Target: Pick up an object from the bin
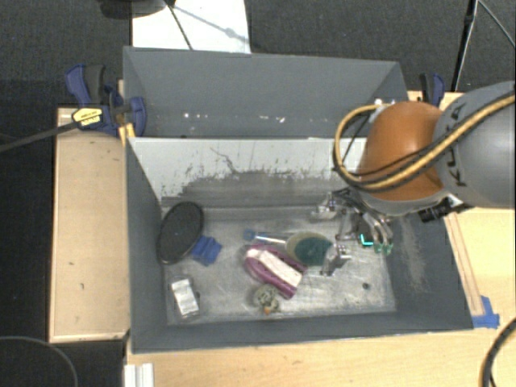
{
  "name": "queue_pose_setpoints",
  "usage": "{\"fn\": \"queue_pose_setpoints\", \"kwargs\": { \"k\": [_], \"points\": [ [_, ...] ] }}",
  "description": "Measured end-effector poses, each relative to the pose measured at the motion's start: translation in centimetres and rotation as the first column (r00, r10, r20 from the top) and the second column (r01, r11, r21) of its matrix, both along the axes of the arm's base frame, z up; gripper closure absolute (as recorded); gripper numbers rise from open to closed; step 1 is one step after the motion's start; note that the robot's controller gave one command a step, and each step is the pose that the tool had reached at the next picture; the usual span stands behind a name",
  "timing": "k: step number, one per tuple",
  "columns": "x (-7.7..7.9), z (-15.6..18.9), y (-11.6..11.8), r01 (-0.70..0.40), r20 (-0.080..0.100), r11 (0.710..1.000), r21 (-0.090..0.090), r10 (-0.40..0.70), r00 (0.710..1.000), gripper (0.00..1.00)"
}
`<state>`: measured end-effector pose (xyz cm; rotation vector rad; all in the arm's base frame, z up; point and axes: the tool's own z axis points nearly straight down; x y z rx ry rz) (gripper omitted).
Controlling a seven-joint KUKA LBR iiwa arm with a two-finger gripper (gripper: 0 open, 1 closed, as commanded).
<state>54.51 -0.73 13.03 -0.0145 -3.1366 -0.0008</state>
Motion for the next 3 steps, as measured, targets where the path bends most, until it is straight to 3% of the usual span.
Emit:
{"fn": "queue_pose_setpoints", "kwargs": {
  "k": [1, 2, 3],
  "points": [
    [0.4, -5.8, -1.6, 0.119, 0.012, 0.993, 0.001, -0.119, 0.993, 0.0],
    [0.8, -5.5, -1.6, 0.117, 0.023, 0.993, 0.001, -0.117, 0.993, 1.0],
    [0.2, 11.0, 1.8, 0.141, 0.015, 0.99, 0.002, -0.141, 0.99, 1.0]
  ]
}}
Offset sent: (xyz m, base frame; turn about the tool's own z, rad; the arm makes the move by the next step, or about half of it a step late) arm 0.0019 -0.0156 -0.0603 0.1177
